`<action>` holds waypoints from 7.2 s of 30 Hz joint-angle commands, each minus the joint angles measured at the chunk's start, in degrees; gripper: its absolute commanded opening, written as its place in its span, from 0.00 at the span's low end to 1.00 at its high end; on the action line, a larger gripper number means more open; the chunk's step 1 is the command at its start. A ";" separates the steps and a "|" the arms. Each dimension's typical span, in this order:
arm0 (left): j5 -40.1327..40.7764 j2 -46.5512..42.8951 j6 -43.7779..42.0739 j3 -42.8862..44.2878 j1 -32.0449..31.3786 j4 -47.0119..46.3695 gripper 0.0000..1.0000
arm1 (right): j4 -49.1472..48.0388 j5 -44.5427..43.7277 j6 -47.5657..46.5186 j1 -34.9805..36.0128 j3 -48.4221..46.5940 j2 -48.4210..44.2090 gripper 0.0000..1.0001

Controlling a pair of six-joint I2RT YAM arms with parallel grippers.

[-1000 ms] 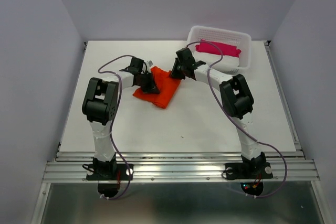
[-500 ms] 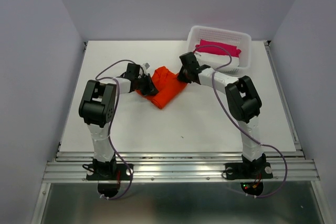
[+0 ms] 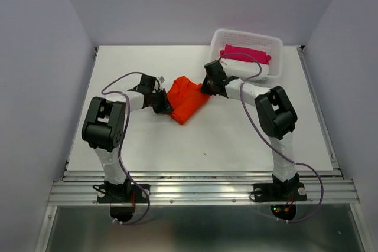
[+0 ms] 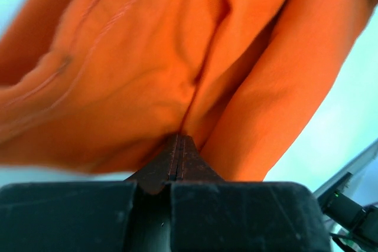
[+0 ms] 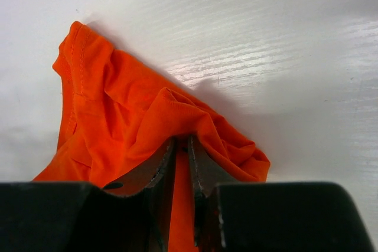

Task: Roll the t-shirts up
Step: Roll the T-shirt to the center of the board.

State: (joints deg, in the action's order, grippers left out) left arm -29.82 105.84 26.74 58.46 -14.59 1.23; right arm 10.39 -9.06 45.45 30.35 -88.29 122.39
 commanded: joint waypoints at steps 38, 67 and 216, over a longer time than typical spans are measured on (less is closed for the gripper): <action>7.41 0.60 -1.08 5.53 -9.93 5.62 0.00 | 4.90 11.60 -6.52 -0.47 1.80 0.05 0.23; 34.12 -24.11 -9.86 2.98 -27.59 24.69 0.74 | 7.10 10.73 -9.86 -0.47 15.16 -27.02 0.62; 37.33 0.68 -20.94 15.46 -38.76 16.78 0.00 | -15.05 24.09 17.48 -7.15 35.73 -25.88 0.21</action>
State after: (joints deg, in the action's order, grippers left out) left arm 13.21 107.20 6.00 72.05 -54.19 18.48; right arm -2.94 14.04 63.64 23.62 -52.66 98.15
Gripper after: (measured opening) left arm 0.194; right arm 0.225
